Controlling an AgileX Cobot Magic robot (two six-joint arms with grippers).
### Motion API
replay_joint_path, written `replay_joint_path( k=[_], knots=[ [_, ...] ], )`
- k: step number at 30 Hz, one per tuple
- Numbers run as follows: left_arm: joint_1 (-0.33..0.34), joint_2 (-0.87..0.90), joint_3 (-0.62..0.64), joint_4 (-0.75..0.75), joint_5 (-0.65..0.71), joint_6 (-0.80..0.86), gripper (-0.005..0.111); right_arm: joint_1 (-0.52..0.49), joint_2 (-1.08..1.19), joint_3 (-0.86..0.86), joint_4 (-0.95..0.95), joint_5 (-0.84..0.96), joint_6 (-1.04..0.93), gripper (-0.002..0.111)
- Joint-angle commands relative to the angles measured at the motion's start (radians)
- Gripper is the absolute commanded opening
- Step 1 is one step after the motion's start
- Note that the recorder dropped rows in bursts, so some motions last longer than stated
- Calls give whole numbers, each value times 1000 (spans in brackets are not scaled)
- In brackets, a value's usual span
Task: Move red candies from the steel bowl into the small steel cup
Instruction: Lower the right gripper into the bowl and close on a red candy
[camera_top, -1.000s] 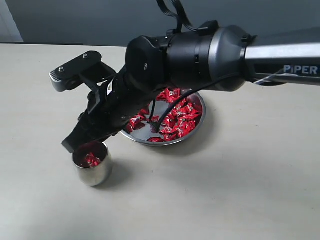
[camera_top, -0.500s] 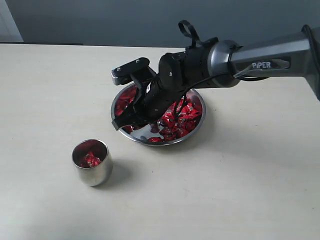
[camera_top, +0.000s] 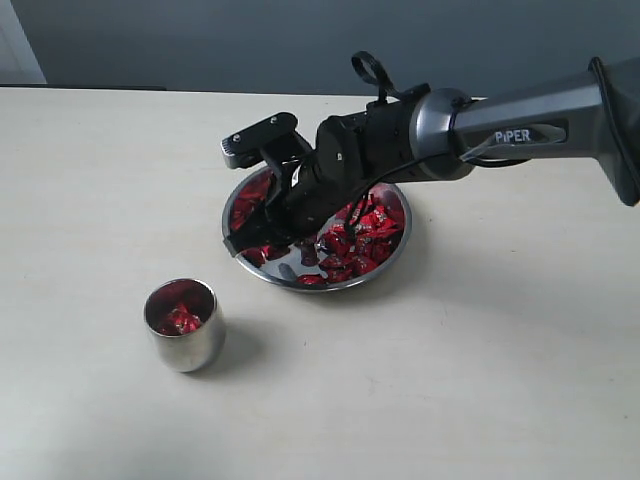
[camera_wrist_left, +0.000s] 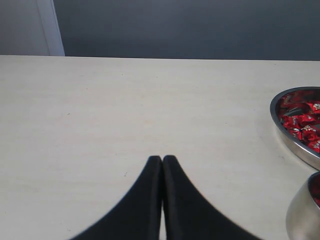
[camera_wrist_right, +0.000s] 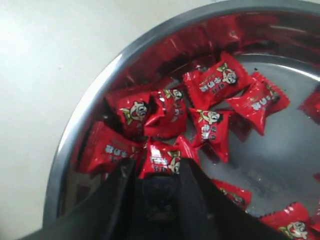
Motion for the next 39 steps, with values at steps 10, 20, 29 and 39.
replay_joint_path(
  k=[10, 20, 29, 39],
  knots=[
    [-5, -5, 4, 0, -2, -2, 0, -5, -1, 3, -213, 101, -1, 30],
    [-5, -5, 4, 0, -2, -2, 0, -5, -1, 3, -371, 104, -1, 54],
    [-5, -5, 4, 0, -2, -2, 0, -5, -1, 3, -432, 24, 8, 52],
    [-5, -5, 4, 0, -2, -2, 0, -89, -1, -64, -324, 164, 231, 47]
  ],
)
